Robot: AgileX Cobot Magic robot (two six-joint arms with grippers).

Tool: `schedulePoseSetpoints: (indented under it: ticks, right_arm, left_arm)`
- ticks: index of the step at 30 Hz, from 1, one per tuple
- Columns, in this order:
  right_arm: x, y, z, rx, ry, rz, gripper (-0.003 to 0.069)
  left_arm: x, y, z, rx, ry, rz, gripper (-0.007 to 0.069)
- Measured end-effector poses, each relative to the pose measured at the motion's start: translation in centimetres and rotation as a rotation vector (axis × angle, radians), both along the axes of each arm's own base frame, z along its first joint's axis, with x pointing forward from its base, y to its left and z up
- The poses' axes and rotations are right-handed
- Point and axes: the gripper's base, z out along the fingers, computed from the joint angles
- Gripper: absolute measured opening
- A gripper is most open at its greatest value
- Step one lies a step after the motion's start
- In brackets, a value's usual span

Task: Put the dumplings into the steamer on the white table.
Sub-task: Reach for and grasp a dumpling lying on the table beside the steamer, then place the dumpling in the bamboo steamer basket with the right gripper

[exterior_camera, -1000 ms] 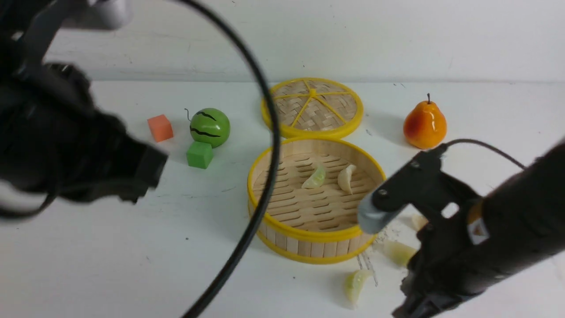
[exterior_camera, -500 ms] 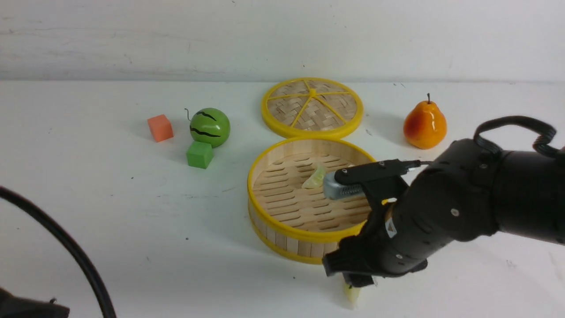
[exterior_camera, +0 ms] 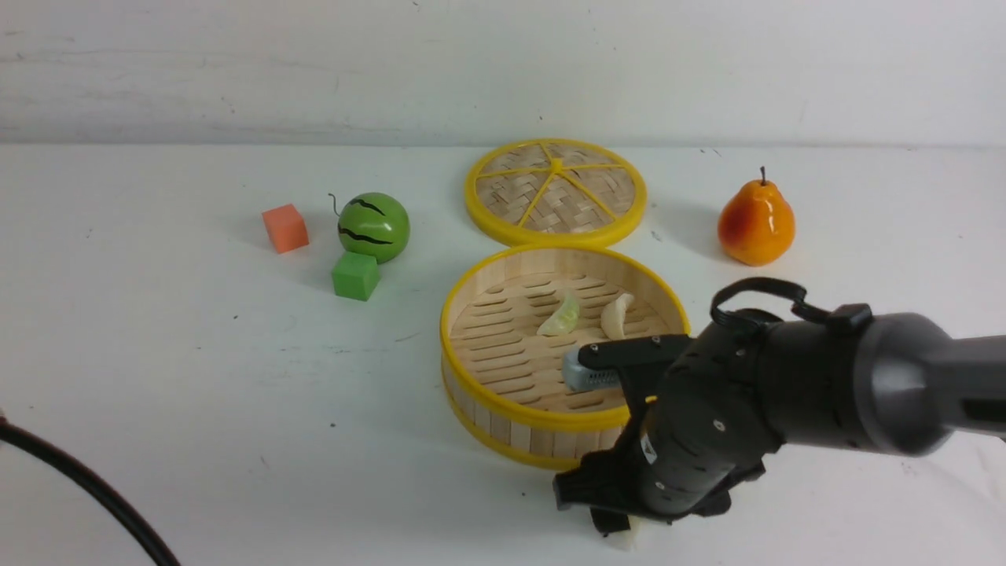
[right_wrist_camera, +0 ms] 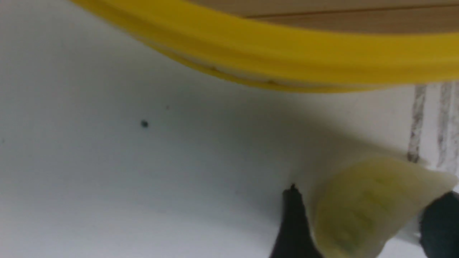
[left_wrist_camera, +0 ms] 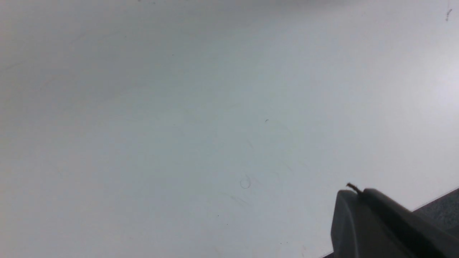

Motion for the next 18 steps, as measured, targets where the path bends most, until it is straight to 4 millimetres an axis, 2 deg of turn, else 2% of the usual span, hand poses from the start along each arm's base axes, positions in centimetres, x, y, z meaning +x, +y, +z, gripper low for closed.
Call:
schedulePoseSetpoints:
  ticks: [1, 2, 3, 4, 5, 9, 13, 18]
  right_arm:
    - [0.0, 0.0, 0.0, -0.002, -0.001, -0.002, 0.0354]
    - [0.0, 0.0, 0.0, -0.001, -0.001, -0.002, 0.0342]
    - [0.0, 0.0, 0.0, -0.002, 0.001, -0.006, 0.024]
    - [0.0, 0.0, 0.0, -0.002, 0.002, -0.007, 0.0229]
    - [-0.2, -0.2, 0.4, -0.007, 0.007, -0.01, 0.0186]
    - [-1.3, -0.3, 2.7, -0.015, 0.009, 0.012, 0.0195]
    - [-1.8, -0.1, 8.4, 0.057, -0.117, 0.091, 0.0195]
    - [0.2, 1.4, 14.6, 0.125, -0.287, 0.172, 0.0195]
  left_arm:
    - [0.0, 0.0, 0.0, 0.0, 0.0, 0.0, -0.0014]
    - [0.0, 0.0, 0.0, 0.0, 0.0, 0.0, -0.0014]
    - [0.0, 0.0, 0.0, 0.0, 0.0, 0.0, -0.0014]
    - [0.0, 0.0, 0.0, 0.0, 0.0, 0.0, -0.0014]
    - [0.0, 0.0, 0.0, -0.005, 0.003, -0.002, -0.0014]
    - [-0.1, 0.0, 0.0, -0.007, 0.001, -0.002, -0.0014]
    - [0.0, -0.1, 0.1, -0.014, -0.006, -0.002, -0.0014]
    - [0.1, -0.5, 0.4, -0.066, -0.031, -0.008, -0.0014]
